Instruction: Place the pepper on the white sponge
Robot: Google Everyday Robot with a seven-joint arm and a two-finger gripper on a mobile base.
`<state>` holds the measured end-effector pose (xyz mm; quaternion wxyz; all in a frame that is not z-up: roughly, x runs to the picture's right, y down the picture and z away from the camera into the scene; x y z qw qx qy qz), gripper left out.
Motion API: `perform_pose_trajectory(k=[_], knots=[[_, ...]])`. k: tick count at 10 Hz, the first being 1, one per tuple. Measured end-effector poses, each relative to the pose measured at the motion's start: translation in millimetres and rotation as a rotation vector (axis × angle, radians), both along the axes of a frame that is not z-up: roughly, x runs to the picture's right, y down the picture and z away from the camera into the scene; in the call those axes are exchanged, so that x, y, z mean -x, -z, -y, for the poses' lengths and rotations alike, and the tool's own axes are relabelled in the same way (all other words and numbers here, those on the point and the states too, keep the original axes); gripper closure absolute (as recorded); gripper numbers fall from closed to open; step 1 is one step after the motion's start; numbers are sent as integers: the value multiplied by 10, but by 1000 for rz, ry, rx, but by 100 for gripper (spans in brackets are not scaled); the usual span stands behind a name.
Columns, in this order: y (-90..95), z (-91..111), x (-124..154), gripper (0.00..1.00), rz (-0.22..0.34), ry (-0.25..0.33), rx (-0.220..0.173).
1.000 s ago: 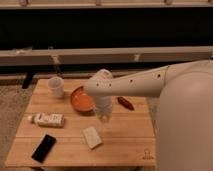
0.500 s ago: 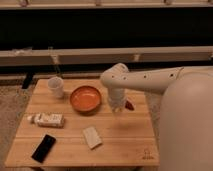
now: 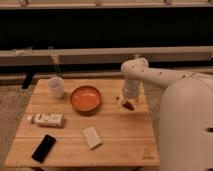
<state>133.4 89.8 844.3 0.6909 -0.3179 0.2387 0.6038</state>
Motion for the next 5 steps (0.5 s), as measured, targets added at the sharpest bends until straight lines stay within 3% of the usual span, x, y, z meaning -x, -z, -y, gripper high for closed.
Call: perform_pose_trajectory(k=[2,5], knots=[[-144,-111,23,20,68,26,5],[-357,-253,53,20,123,77,-8]])
